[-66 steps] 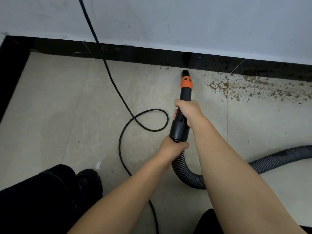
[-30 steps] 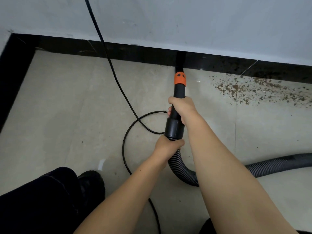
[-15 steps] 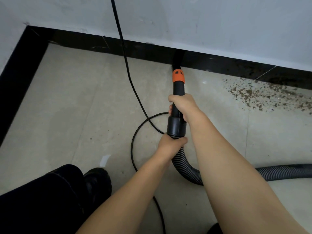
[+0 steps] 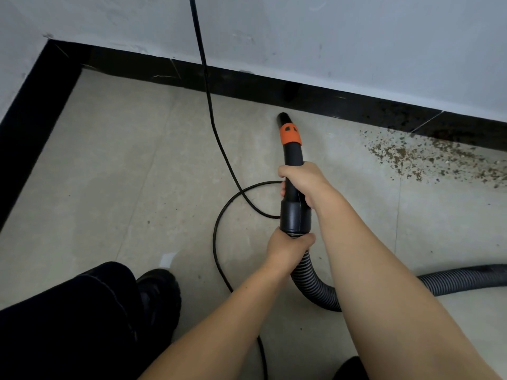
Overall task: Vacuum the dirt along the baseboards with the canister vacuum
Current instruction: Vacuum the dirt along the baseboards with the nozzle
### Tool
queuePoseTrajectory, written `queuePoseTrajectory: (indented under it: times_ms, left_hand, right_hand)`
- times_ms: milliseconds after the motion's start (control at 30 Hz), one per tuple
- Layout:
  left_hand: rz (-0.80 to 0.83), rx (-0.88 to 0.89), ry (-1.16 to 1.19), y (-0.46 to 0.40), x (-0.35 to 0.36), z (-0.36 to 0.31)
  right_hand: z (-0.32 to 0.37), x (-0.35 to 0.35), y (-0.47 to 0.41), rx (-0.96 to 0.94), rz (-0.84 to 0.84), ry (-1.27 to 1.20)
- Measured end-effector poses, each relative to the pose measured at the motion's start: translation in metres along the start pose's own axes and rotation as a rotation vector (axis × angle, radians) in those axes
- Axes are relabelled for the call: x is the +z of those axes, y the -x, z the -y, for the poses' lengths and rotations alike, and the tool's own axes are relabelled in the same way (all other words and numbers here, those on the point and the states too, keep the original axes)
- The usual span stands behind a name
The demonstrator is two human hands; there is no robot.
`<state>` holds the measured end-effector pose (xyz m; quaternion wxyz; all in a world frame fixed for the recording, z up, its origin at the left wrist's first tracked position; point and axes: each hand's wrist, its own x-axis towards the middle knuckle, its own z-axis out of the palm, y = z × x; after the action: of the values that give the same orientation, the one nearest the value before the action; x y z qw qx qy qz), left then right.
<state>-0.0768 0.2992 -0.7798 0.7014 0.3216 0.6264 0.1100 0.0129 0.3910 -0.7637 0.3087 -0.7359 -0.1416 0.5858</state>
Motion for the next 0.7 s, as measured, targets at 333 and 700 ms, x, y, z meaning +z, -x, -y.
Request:
queuePoseTrajectory:
  times_ms: [333, 700]
  left_hand:
    - [-0.043, -0.037, 0.025, 0.007, -0.005, 0.000]
    - [0.129, -0.032, -0.209, 0.047, 0.033, 0.022]
  right_hand:
    - [-0.003, 0.011, 0.003, -0.018, 0.012, 0.014]
    - [-0.046, -0.058, 0.047, 0.051, -0.148, -0.195]
